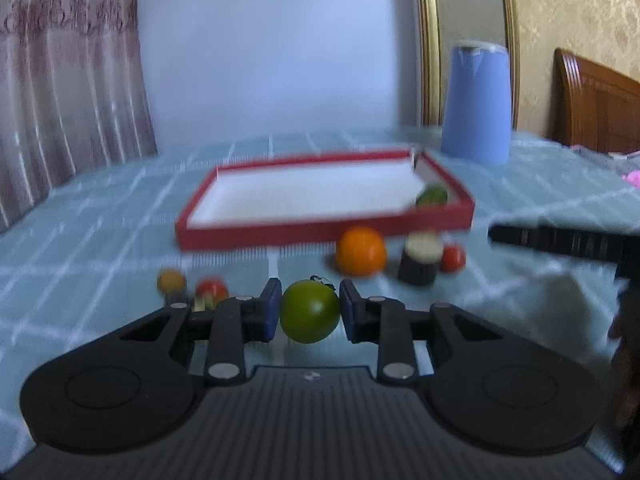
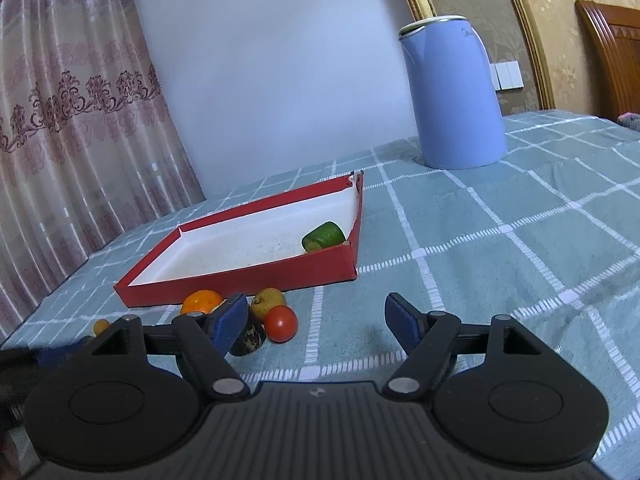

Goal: Organize fruits
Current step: 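Carry the green tomato into the tray and open the left gripper, then grasp the eggplant slice with the right gripper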

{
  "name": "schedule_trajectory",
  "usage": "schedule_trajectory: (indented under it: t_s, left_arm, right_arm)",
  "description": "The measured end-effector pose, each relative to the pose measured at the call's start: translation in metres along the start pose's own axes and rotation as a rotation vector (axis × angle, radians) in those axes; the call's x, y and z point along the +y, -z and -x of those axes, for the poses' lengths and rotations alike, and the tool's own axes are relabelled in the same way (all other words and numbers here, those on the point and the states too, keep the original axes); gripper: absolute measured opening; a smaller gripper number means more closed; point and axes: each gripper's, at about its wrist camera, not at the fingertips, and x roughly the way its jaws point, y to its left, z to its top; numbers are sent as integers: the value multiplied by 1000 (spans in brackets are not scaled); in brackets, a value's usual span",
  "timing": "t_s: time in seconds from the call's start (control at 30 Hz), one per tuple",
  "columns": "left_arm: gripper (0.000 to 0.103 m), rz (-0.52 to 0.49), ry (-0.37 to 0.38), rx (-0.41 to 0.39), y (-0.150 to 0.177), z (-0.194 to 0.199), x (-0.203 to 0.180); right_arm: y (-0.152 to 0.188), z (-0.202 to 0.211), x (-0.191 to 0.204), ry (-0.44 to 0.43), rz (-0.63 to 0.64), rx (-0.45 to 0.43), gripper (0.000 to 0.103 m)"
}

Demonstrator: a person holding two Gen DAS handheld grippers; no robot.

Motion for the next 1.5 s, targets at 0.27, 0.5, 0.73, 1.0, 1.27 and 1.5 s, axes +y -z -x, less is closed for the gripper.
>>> schedule_trajectory:
  t_s: [0.27, 0.5, 0.73, 1.0, 1.27, 1.5]
  left_arm:
    - [28, -3, 17, -57, -71, -55, 5]
    - [30, 4, -86, 27, -79, -120, 10]
    - [98, -1, -162, -96, -60, -68, 17]
    - [103, 111, -195, -150, -20, 16, 71]
    - [103, 250, -289, -137, 26, 36, 136]
    - [103, 270, -292, -112, 39, 25, 144]
  right_arm:
    - [0, 0, -6, -8, -36, -6, 76]
    - [-1, -5, -12, -12, -66, 16, 76]
    - [-1, -6, -10, -10, -52, 18, 76]
    - [0, 1, 8, -3, 53, 3, 76]
    - [5, -1, 41, 0, 244, 31, 76]
    - [11, -11, 62, -5, 341, 74, 58]
